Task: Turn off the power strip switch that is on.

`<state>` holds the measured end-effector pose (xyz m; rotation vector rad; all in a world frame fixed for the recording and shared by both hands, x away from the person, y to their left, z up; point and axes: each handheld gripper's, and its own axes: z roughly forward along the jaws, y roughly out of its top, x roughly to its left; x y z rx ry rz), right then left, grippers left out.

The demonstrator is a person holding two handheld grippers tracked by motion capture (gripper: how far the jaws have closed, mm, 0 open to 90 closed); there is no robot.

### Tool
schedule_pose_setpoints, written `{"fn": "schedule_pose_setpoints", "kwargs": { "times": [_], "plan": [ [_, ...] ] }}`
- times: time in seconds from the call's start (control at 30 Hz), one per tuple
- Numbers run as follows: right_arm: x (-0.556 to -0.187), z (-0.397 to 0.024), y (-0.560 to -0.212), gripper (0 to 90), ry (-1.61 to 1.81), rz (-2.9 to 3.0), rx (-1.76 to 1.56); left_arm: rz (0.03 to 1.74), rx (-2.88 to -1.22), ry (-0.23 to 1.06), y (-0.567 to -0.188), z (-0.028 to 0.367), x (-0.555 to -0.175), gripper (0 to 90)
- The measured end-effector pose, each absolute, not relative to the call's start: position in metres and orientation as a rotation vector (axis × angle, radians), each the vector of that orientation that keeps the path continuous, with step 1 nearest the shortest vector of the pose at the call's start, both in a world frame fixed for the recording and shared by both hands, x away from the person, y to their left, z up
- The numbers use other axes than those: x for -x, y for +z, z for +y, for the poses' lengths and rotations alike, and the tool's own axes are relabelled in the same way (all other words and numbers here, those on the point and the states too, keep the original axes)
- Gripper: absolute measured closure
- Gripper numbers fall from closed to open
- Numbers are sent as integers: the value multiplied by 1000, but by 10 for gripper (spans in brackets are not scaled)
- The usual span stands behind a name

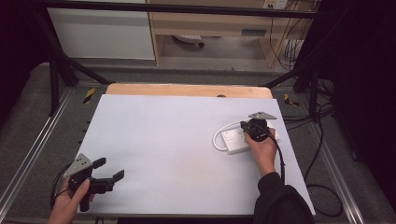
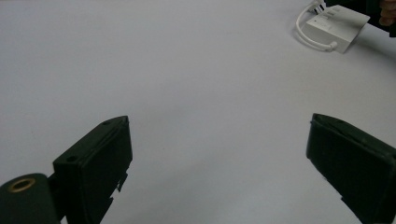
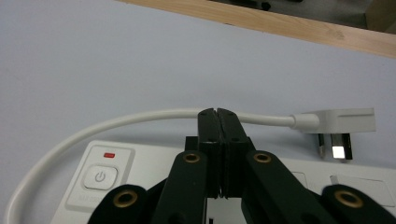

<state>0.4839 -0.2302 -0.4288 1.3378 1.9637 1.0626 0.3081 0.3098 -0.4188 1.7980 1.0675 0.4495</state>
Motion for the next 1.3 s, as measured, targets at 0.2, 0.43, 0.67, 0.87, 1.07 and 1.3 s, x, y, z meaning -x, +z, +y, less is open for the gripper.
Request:
{"fn": "schedule_pose_setpoints", "kwargs": {
  "times": [0.2,0.43,0.67,0.87,1.07,1.3],
  "plan": [
    [-486,-228,-423,857,1082,1965,-1323,1066,-1801,450,-419,310,-309,69],
    [-488,-224,-418,825,1113,1953,-1311,1065,-1801,448,-419,310,-309,69],
    [-488,-224,-416,757,1129,1949,-1311,1065,-1802,449,-419,310,-309,69],
    [-487,-226,-411,641,1167,1920,-1330,1067,-1801,449,-419,310,-309,69],
    [-488,-227,-402,596,1183,1927,-1318,1072,-1800,450,-419,309,-310,69],
    [-488,-224,-395,505,1184,1923,-1327,1071,-1798,451,-419,310,-310,69]
  ]
}}
